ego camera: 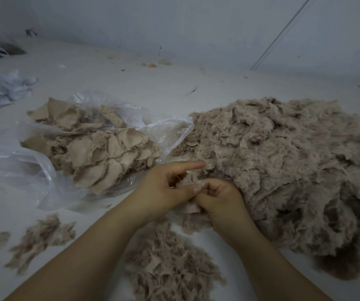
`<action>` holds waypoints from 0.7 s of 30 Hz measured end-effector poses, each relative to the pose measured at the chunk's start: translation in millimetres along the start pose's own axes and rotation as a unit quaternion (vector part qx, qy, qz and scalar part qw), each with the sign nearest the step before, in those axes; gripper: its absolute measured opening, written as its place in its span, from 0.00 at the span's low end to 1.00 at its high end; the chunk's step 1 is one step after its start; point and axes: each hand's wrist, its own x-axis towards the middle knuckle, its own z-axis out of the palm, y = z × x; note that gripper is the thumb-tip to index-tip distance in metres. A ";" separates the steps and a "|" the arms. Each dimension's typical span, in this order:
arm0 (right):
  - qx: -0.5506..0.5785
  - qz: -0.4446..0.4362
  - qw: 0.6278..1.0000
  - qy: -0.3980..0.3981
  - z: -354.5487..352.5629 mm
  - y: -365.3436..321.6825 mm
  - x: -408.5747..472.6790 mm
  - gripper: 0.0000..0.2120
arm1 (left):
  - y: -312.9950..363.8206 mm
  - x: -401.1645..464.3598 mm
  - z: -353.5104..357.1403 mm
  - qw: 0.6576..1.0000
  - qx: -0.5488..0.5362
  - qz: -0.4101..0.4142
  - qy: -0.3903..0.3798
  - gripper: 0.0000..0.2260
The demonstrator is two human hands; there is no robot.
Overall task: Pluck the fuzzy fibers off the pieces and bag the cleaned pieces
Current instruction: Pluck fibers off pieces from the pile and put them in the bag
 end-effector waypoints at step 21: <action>0.152 0.075 0.984 0.053 -1.0 -1.0 4.2 0.10 | -13.7 -1.1 -38.5 0.996 -0.021 -0.054 0.071 0.09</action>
